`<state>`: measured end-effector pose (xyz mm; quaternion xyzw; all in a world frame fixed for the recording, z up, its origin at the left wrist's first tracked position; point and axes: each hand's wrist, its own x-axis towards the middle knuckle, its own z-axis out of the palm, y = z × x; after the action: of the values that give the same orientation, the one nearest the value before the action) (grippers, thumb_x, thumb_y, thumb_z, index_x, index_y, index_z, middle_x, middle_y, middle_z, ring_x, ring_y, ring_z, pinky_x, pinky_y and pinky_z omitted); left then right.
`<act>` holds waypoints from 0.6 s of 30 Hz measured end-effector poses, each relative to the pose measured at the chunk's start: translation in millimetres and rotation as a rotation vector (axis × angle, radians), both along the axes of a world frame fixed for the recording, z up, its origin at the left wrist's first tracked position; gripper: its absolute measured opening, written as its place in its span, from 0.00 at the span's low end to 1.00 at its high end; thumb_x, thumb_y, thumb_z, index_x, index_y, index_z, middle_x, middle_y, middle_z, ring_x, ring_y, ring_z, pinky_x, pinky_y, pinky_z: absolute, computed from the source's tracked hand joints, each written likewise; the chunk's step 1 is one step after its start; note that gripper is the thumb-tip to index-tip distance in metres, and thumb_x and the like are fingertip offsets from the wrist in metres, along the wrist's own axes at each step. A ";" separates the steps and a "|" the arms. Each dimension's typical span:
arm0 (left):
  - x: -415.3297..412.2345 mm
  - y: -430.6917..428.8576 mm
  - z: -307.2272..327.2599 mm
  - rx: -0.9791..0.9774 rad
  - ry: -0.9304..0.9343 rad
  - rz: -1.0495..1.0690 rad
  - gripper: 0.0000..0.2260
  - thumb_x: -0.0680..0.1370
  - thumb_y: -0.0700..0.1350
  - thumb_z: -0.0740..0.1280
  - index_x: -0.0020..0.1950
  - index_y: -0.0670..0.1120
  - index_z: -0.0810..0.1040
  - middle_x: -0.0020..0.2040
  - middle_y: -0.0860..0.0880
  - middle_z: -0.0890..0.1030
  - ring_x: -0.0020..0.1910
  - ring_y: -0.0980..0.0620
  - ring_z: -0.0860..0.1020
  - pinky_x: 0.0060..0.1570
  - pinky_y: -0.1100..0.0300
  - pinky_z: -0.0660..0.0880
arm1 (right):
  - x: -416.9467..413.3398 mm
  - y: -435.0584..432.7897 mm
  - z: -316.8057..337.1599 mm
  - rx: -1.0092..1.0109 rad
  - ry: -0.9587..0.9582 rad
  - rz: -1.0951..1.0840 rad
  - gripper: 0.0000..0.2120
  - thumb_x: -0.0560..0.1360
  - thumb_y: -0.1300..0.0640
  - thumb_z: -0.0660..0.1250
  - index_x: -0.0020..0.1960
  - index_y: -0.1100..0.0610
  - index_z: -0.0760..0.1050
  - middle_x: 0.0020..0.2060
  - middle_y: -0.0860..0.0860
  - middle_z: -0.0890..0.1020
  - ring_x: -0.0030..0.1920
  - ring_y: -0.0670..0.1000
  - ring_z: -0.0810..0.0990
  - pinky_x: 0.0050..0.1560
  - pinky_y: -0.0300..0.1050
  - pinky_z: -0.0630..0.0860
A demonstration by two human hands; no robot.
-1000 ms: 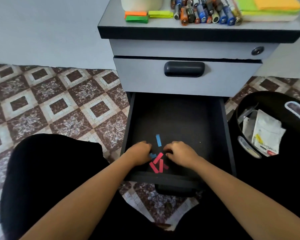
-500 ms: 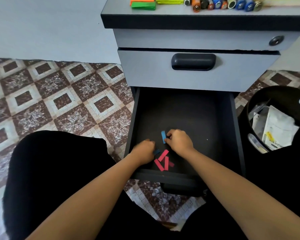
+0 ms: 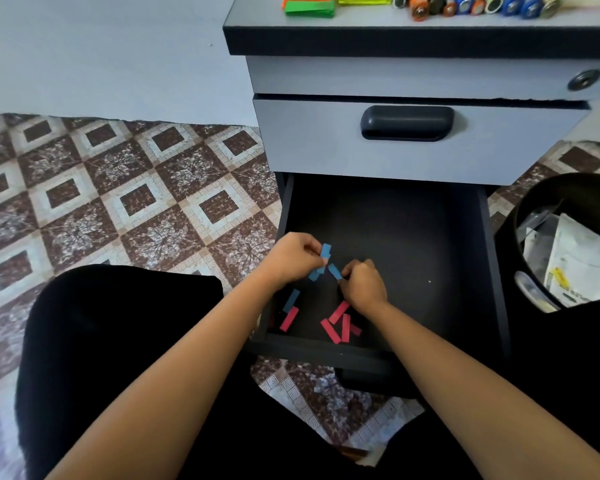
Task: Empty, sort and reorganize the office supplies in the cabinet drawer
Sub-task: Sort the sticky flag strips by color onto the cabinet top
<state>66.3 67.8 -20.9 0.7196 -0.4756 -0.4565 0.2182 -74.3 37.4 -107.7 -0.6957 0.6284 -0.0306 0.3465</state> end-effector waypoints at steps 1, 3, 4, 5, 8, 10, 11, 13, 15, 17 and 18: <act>4.0 0.6 3.8 0.002 0.062 0.041 0.07 0.74 0.37 0.69 0.39 0.45 0.75 0.35 0.48 0.76 0.33 0.53 0.74 0.35 0.62 0.73 | 1.6 0.8 0.1 -0.001 -0.007 -0.007 0.09 0.75 0.61 0.66 0.55 0.59 0.76 0.58 0.57 0.72 0.55 0.58 0.75 0.54 0.49 0.75; 9.7 2.1 10.3 -0.002 0.170 0.111 0.07 0.75 0.36 0.68 0.39 0.45 0.74 0.35 0.47 0.76 0.34 0.52 0.73 0.33 0.64 0.72 | 3.1 3.9 0.6 -0.019 -0.028 0.006 0.06 0.74 0.64 0.64 0.51 0.58 0.76 0.55 0.57 0.74 0.56 0.58 0.74 0.53 0.49 0.74; 12.2 2.7 12.7 -0.002 0.201 0.130 0.07 0.75 0.36 0.68 0.39 0.45 0.74 0.36 0.46 0.76 0.34 0.52 0.74 0.33 0.66 0.73 | 3.2 5.7 0.3 -0.029 -0.046 0.024 0.06 0.74 0.65 0.63 0.48 0.57 0.75 0.52 0.56 0.75 0.54 0.58 0.74 0.51 0.50 0.75; 14.4 3.2 14.8 -0.002 0.222 0.142 0.07 0.75 0.36 0.68 0.39 0.45 0.74 0.36 0.46 0.76 0.34 0.53 0.74 0.33 0.67 0.73 | 2.9 7.5 0.4 -0.035 -0.070 0.048 0.07 0.74 0.66 0.63 0.45 0.55 0.73 0.49 0.56 0.77 0.52 0.58 0.75 0.49 0.50 0.75; 21.4 3.3 15.9 -0.009 0.241 0.178 0.07 0.75 0.36 0.68 0.39 0.45 0.74 0.37 0.47 0.77 0.33 0.55 0.74 0.32 0.67 0.73 | 1.6 10.2 1.2 -0.015 -0.204 0.150 0.08 0.72 0.68 0.65 0.47 0.57 0.73 0.41 0.53 0.78 0.46 0.55 0.78 0.48 0.53 0.76; 26.0 3.2 15.1 -0.013 0.257 0.217 0.08 0.75 0.35 0.68 0.39 0.45 0.74 0.37 0.47 0.77 0.33 0.54 0.75 0.32 0.67 0.72 | 5.4 9.5 5.9 0.026 -0.278 0.228 0.10 0.72 0.66 0.69 0.52 0.59 0.76 0.41 0.51 0.78 0.45 0.52 0.78 0.51 0.52 0.76; 27.5 3.1 14.6 -0.015 0.261 0.229 0.08 0.75 0.35 0.67 0.40 0.45 0.74 0.37 0.47 0.77 0.33 0.54 0.75 0.33 0.67 0.72 | 8.6 9.1 8.6 0.038 -0.279 0.280 0.10 0.72 0.65 0.70 0.53 0.59 0.77 0.42 0.51 0.79 0.45 0.51 0.78 0.52 0.51 0.76; 29.4 2.5 13.6 -0.015 0.269 0.244 0.08 0.75 0.35 0.67 0.40 0.45 0.73 0.37 0.47 0.77 0.34 0.54 0.75 0.34 0.65 0.72 | 16.8 9.7 13.8 0.040 -0.229 0.437 0.10 0.72 0.62 0.70 0.53 0.58 0.80 0.46 0.53 0.81 0.48 0.51 0.79 0.53 0.48 0.75; 30.3 2.1 13.6 -0.016 0.279 0.260 0.08 0.75 0.35 0.67 0.39 0.45 0.73 0.37 0.47 0.77 0.34 0.54 0.75 0.35 0.65 0.72 | 25.8 11.4 17.7 0.023 -0.144 0.601 0.11 0.74 0.59 0.69 0.55 0.54 0.81 0.50 0.52 0.82 0.51 0.51 0.78 0.54 0.47 0.74; 31.3 1.1 13.7 -0.016 0.283 0.272 0.09 0.75 0.35 0.67 0.39 0.46 0.73 0.36 0.47 0.77 0.35 0.54 0.75 0.35 0.64 0.72 | 34.6 12.7 20.4 0.002 -0.049 0.691 0.13 0.75 0.56 0.66 0.59 0.48 0.78 0.53 0.49 0.81 0.56 0.51 0.74 0.57 0.46 0.70; 31.6 0.8 14.1 -0.017 0.283 0.273 0.09 0.76 0.35 0.67 0.39 0.46 0.73 0.37 0.47 0.77 0.35 0.54 0.76 0.36 0.64 0.72 | 38.2 12.7 21.5 -0.019 -0.002 0.717 0.15 0.76 0.56 0.64 0.62 0.46 0.76 0.54 0.49 0.80 0.58 0.52 0.72 0.57 0.46 0.67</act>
<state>97.9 68.6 -6.8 0.7040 -0.3419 -0.5155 0.3489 -36.1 50.1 -86.2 -0.8752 0.3435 0.0865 0.3293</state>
